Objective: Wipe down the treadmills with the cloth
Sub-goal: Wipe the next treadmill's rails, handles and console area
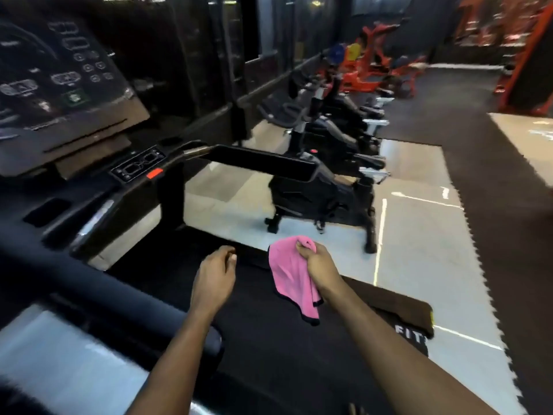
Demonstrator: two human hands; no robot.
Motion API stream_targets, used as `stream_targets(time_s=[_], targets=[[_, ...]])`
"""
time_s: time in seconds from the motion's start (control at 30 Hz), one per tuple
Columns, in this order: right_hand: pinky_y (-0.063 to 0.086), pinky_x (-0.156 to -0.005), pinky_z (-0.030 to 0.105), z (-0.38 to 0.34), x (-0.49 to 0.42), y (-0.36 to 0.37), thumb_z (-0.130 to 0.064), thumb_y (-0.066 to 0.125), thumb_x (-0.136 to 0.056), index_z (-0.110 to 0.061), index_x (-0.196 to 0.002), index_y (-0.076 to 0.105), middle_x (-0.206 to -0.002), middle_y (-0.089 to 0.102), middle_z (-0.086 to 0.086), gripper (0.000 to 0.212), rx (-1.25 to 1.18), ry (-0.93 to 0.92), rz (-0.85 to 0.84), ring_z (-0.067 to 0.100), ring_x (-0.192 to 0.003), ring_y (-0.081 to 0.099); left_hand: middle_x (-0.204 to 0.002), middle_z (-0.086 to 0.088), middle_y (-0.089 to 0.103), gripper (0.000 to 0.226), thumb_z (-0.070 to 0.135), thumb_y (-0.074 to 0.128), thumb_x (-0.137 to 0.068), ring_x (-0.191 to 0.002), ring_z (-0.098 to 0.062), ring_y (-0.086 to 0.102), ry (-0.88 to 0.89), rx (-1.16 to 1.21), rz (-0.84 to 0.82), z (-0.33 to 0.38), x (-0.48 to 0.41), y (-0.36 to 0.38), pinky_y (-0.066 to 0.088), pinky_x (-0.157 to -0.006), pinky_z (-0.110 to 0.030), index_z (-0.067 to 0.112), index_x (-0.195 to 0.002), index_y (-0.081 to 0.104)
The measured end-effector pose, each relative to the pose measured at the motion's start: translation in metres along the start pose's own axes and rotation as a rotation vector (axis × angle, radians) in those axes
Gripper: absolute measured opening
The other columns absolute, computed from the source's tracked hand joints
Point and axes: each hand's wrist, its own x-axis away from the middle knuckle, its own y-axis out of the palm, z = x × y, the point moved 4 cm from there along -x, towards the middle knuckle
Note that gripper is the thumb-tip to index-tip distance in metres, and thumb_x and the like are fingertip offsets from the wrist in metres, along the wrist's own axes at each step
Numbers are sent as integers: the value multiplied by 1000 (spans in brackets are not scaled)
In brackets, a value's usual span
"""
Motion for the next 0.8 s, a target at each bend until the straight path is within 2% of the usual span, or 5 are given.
stream_targets(time_s=[0.13,0.33,0.53,0.73,0.8], targets=[[52,-100,40,-6,-79,20,-20,55,-104,-15,-110,73,-112,74,7,19,95,49,-179,25,-110,67,-115,-8,71,25,19,53,-101,-105,-28,66,-204,-77,109,0,-18,3,52,-89,-37,14,-122,65],[50,-104,43,-32,-141,77,-27,60,-98,-21,-110,73,-115,74,4,19,212,19,-484,23,-112,67,-111,-2,71,24,23,51,-102,-103,-22,66,-461,-111,357,-2,-13,-27,53,-87,-37,17,-120,65],[51,-105,42,-27,-167,148,-31,61,-99,-16,-123,70,-117,74,0,29,266,23,-787,17,-113,67,-109,-4,73,22,20,52,-101,-104,-24,67,-680,-134,634,-32,14,-48,52,-89,-38,16,-117,67],[49,-107,44,-2,-165,215,-58,64,-77,-20,-128,68,-122,72,-3,64,378,7,-1058,17,-117,66,-102,-5,72,20,19,51,-100,-98,-26,66,-876,-133,886,-58,50,-48,52,-86,-38,18,-112,67],[48,-108,46,0,-159,233,-58,65,-78,-19,-127,69,-121,73,-2,63,411,-16,-1150,17,-116,66,-104,-5,72,21,20,50,-100,-98,-24,66,-947,-154,947,-56,65,-47,51,-87,-36,18,-114,66]])
